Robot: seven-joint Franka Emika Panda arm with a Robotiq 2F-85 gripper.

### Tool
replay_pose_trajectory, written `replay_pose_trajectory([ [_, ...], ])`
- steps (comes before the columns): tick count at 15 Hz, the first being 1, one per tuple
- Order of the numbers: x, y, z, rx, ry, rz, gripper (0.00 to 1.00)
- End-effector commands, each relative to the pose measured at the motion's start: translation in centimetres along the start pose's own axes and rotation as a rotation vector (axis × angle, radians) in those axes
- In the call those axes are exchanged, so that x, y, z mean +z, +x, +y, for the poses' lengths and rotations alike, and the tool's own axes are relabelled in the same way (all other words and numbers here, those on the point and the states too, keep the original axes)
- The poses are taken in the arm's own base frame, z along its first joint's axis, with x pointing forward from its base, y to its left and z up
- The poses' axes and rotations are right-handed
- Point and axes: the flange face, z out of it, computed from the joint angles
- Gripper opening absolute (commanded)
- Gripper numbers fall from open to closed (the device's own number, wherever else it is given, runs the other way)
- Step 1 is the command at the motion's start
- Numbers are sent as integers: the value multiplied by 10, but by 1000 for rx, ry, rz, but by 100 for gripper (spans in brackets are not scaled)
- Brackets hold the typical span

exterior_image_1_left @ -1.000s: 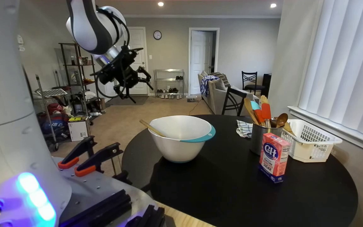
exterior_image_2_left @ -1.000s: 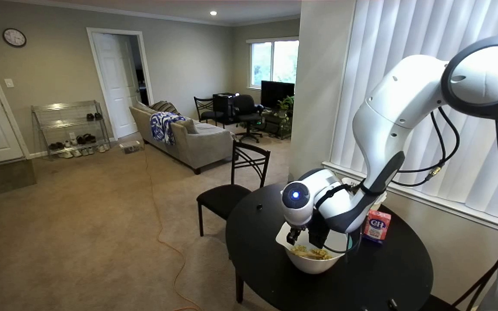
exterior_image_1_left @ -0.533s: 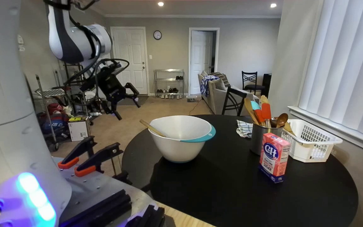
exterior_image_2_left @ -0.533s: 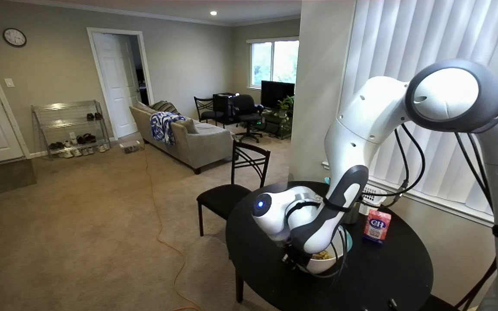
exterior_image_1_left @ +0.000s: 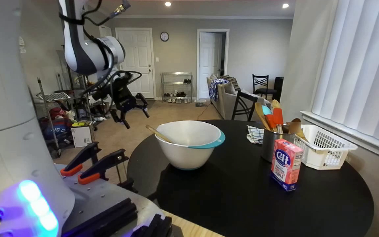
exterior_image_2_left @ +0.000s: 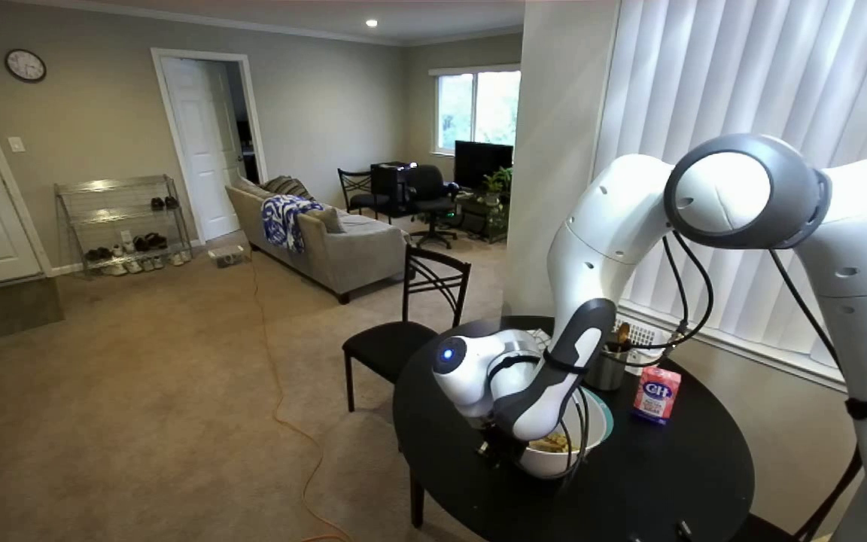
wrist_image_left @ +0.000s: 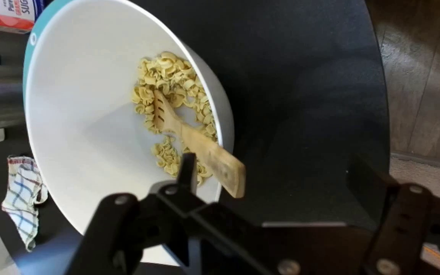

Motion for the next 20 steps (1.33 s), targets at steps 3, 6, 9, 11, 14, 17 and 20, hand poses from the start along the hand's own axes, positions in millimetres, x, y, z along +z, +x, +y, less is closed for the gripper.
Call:
replay_pose_trajectory([
  [3,48,2,6,-56,-25,29,100],
  [6,52,11,7,-53,-78,70,100],
  [9,46,23,1,-76,-161,101,100],
  [11,47,21,5,-79,-128,87,100],
  [14,41,26,-2,-94,-154,95,100],
  [17,42,25,-1,-95,-156,94,100],
  [20,40,26,-9,-89,-174,110,100],
])
